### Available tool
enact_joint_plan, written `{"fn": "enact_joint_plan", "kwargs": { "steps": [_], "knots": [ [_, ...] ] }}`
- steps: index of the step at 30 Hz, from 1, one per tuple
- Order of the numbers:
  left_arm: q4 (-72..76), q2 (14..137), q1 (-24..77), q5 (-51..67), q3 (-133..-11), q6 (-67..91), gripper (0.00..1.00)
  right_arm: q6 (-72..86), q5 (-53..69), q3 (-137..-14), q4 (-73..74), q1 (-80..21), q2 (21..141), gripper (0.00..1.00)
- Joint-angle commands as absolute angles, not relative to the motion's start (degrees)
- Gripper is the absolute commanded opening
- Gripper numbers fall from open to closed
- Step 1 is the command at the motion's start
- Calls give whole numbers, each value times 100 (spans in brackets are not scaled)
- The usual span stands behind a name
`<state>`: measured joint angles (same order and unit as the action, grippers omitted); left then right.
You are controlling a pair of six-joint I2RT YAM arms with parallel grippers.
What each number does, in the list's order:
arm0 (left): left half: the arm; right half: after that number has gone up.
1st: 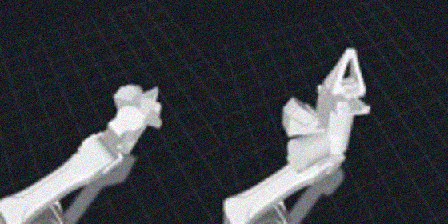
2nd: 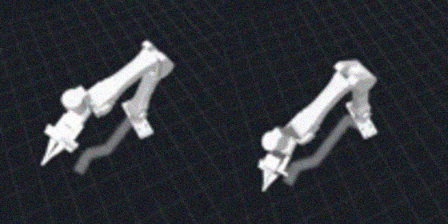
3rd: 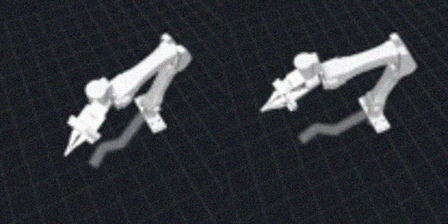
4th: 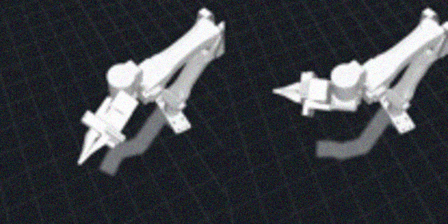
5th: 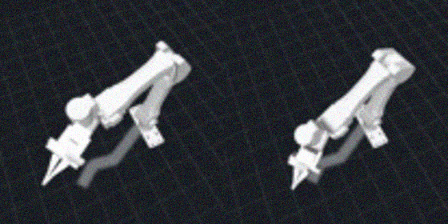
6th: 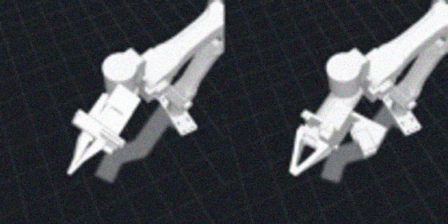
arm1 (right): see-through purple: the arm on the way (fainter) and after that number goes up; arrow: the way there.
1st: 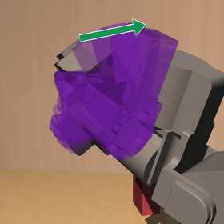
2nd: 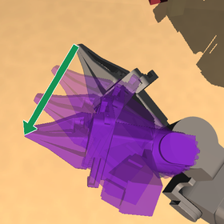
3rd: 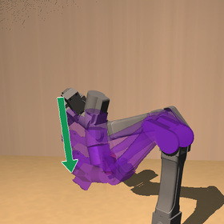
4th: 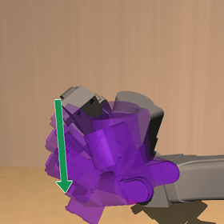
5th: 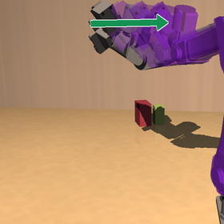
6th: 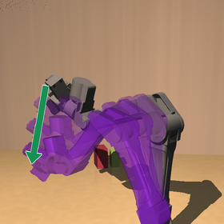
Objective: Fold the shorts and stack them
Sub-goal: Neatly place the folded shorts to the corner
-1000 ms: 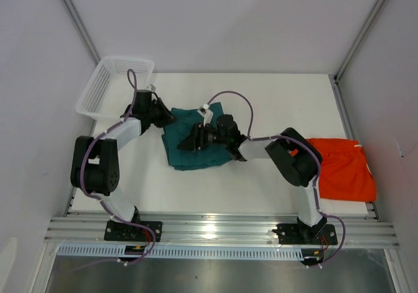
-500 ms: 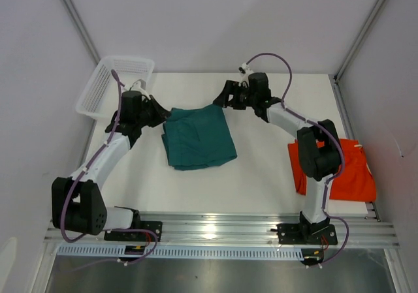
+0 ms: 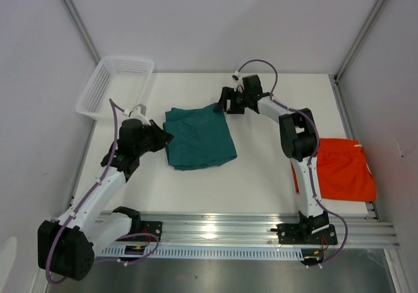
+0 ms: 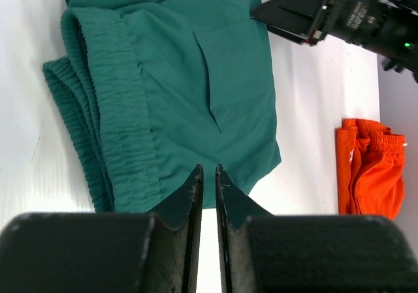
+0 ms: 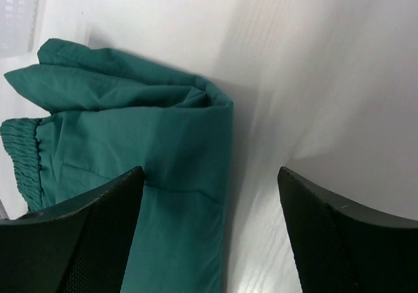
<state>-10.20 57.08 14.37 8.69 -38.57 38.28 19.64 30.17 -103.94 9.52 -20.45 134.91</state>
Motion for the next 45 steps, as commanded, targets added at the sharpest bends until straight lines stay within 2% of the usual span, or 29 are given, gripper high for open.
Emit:
{"fn": "enact_joint_plan", "kwargs": {
  "steps": [1, 2, 5, 6, 7, 8, 9, 11, 12, 14, 15, 18, 20, 22, 24, 26, 27, 28, 29, 30, 32, 33, 34, 37, 40, 43, 45],
  "knots": [
    [-1019, 5318, 1494, 686, -3631, 3990, 15, 1995, 3436, -10898, 1020, -2030, 13763, 84],
    [-1046, 5265, 1503, 686, -3604, 3964, 15, 2056, 3637, -10898, 880, -2039, 13877, 82],
    [-1160, 5133, 1503, 642, -3525, 3920, 15, 2346, 3884, -10715, 494, -2057, 13940, 56],
    [-1160, 5124, 1494, 633, -3490, 3920, 15, 2442, 3867, -10583, 336, -2039, 13896, 29],
    [-1151, 5098, 1503, 633, -3481, 3929, 15, 2739, 3780, -10382, 116, -2030, 13809, 13],
    [-1125, 5098, 1503, 633, -3437, 3937, 15, 2942, 3640, -10136, -486, -2004, 13529, 3],
    [-1099, 5080, 1503, 642, -3419, 3955, 15, 3197, 3343, -9446, -858, -1969, 13344, 0],
    [-1011, 5089, 1512, 668, -3349, 3990, 15, 3953, 2982, -8626, -1988, -1855, 12940, 0],
    [-985, 5089, 1520, 668, -3349, 3999, 15, 4181, 2344, -7778, -2247, -1820, 12450, 0],
    [-915, 5133, 1547, 677, -3331, 4008, 15, 4647, 1805, -7026, -2827, -1741, 11982, 0],
    [-905, 5142, 1556, 677, -3331, 4017, 15, 4789, 1140, -6405, -2839, -1732, 11501, 0],
    [-853, 5194, 1591, 668, -3314, 4008, 15, 5298, 136, -5391, -2831, -1941, 10638, 0],
    [-800, 5229, 1617, 668, -3243, 4025, 15, 5379, -963, -4572, -2447, -2553, 9680, 0],
    [-747, 5247, 1635, 677, -3165, 4043, 16, 5309, -1641, -4352, -1848, -3187, 8899, 7],
    [-764, 5291, 1643, 650, -3138, 4034, 16, 5299, -2414, -4149, -1154, -4364, 8510, 11],
    [-869, 5309, 1644, 537, -3138, 4008, 16, 5387, -2723, -4078, -462, -5433, 8175, 23],
    [-992, 5309, 1652, 510, -3164, 3999, 17, 5614, -2759, -4087, -196, -5745, 8139, 32],
    [-1045, 5309, 1652, 484, -3190, 3956, 18, 5712, -2742, -4104, 381, -6018, 8139, 46],
    [-1116, 5291, 1652, 396, -3199, 3938, 20, 5809, -2742, -4148, 648, -6247, 8182, 74],
    [-1186, 5282, 1652, 387, -3234, 3911, 22, 6027, -2812, -4183, 920, -6667, 8200, 88],
    [-1335, 5256, 1652, 369, -3304, 3859, 34, 6143, -3031, -4227, 1508, -7021, 8157, 99],
    [-1397, 5256, 1652, 343, -3305, 3841, 42, 6178, -3267, -4210, 1616, -7144, 8095, 99],
    [-1528, 5238, 1652, 308, -3339, 3815, 55, 6083, -3287, -4158, 1539, -7293, 8016, 100],
    [-1678, 5212, 1644, 247, -3401, 3762, 73, 5759, -2798, -3938, 1119, -7086, 7752, 99],
    [-2038, 5194, 1617, 44, -3655, 3657, 80, 5126, -1542, -3893, 206, -6444, 7883, 100],
    [-2311, 5151, 1416, 96, -3832, 3516, 82, 4668, -375, -3999, -558, -5969, 8173, 100],
    [-2399, 5054, 1232, 289, -3902, 3489, 83, 4562, -45, -4086, -834, -5713, 8418, 100]
  ]
}}
